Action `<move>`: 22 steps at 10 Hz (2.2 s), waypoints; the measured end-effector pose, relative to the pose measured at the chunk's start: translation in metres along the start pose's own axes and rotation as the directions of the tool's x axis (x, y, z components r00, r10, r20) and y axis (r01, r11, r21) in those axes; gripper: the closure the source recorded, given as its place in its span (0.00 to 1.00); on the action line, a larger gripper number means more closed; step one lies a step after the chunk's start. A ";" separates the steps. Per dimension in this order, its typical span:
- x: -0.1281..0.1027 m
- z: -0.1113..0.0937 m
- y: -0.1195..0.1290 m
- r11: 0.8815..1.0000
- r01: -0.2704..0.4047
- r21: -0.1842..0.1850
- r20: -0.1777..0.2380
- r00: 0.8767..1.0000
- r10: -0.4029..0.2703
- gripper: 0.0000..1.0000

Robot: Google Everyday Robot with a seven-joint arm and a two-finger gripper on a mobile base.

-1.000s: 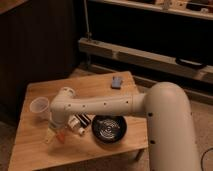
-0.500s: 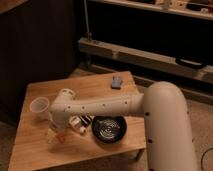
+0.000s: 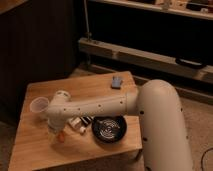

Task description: Drag the pepper across the table

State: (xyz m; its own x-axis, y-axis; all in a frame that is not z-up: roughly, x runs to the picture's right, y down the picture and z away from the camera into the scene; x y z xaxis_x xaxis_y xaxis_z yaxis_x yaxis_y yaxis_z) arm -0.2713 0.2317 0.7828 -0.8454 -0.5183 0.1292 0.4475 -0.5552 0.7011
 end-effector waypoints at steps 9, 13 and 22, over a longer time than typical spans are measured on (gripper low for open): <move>0.007 0.011 -0.003 0.999 0.015 -0.035 0.014 1.000 -0.015 0.48; 0.017 0.007 -0.007 0.998 0.031 -0.059 0.010 0.999 -0.030 0.48; 0.036 0.008 0.007 0.996 0.019 -0.091 0.022 1.000 -0.017 0.67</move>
State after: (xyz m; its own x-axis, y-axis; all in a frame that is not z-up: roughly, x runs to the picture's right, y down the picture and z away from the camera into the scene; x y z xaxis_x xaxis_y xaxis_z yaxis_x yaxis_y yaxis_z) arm -0.3008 0.2142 0.7980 -0.8590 -0.4945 0.1328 0.4562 -0.6214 0.6370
